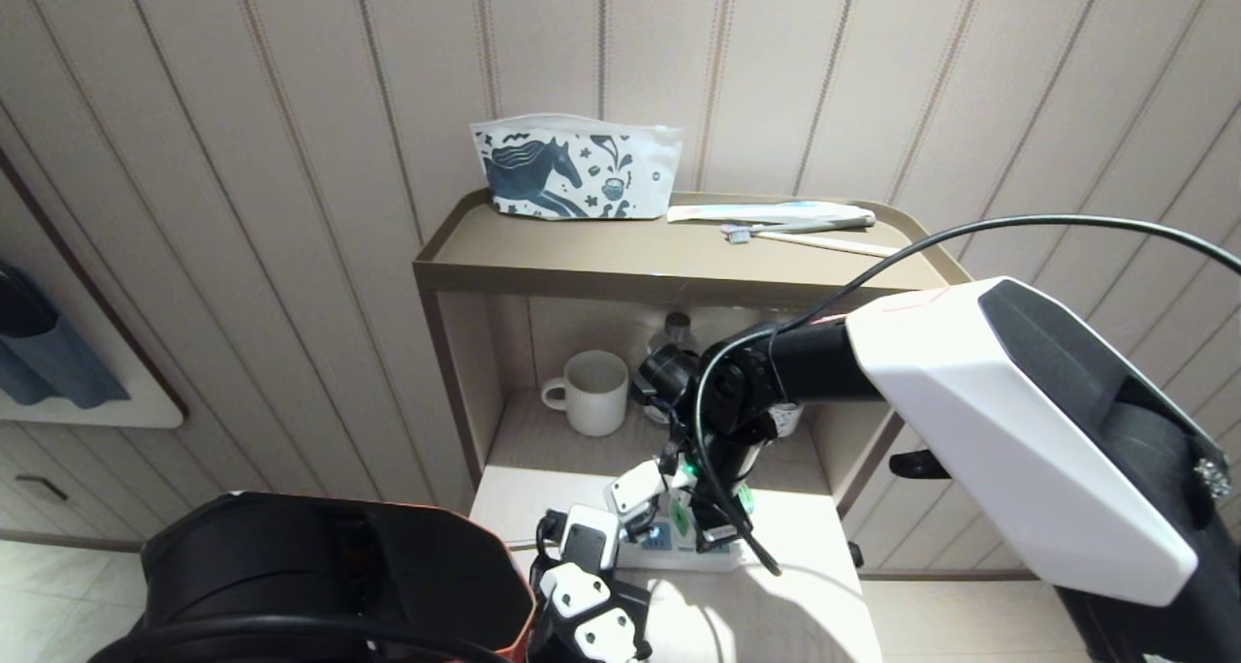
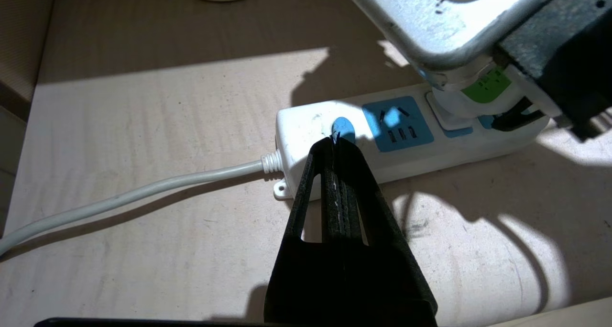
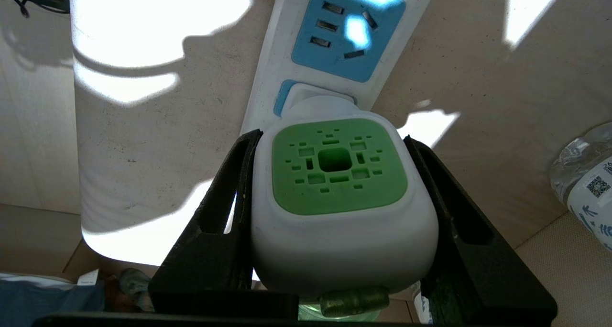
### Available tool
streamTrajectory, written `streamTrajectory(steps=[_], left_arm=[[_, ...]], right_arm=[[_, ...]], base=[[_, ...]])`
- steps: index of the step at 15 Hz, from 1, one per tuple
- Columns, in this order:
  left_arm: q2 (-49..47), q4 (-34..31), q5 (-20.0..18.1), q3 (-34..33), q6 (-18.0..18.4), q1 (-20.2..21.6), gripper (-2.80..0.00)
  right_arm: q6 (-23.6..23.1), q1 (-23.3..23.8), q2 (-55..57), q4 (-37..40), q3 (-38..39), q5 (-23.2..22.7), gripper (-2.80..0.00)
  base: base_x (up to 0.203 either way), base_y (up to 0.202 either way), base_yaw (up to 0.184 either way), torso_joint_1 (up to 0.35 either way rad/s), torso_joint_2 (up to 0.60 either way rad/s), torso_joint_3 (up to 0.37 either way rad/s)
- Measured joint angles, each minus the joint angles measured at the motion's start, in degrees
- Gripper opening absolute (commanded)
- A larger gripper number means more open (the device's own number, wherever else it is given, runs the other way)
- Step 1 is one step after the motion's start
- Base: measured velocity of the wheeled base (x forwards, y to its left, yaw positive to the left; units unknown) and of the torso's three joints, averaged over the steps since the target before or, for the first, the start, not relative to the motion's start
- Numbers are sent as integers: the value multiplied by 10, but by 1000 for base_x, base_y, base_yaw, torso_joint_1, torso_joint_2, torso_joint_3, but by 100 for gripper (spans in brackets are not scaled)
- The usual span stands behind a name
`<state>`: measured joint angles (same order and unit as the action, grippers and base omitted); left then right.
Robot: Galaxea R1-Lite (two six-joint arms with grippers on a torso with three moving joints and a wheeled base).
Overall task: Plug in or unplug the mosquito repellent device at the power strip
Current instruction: Hold the socket with your left hand and unplug it with your right hand
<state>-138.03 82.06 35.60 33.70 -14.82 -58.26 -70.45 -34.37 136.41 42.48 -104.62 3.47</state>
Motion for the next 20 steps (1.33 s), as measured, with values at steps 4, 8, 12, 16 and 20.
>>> streamTrajectory(steps=[4,8,12,16,20], left_arm=[[-8,-1,18,16,-1,-1,-280],[-14,2,41,21,-3,-1,-280],[-21,-3,47,44,-2,-1,-280],[-34,-30,59,85,-1,-2,-280],[-45,-47,62,120,-1,-1,-280]], right_arm=[[1,4,-1,-1,4,-1,-280],[5,10,-1,-3,5,-2,-280],[5,20,-2,-20,12,-1,-280],[5,30,-2,-25,20,-3,-280],[4,34,-3,-30,25,-5,-280]], base=[[0,0,0,0,0,0],[0,0,0,0,0,0],[0,0,0,0,0,0],[0,0,0,0,0,0],[0,0,0,0,0,0]])
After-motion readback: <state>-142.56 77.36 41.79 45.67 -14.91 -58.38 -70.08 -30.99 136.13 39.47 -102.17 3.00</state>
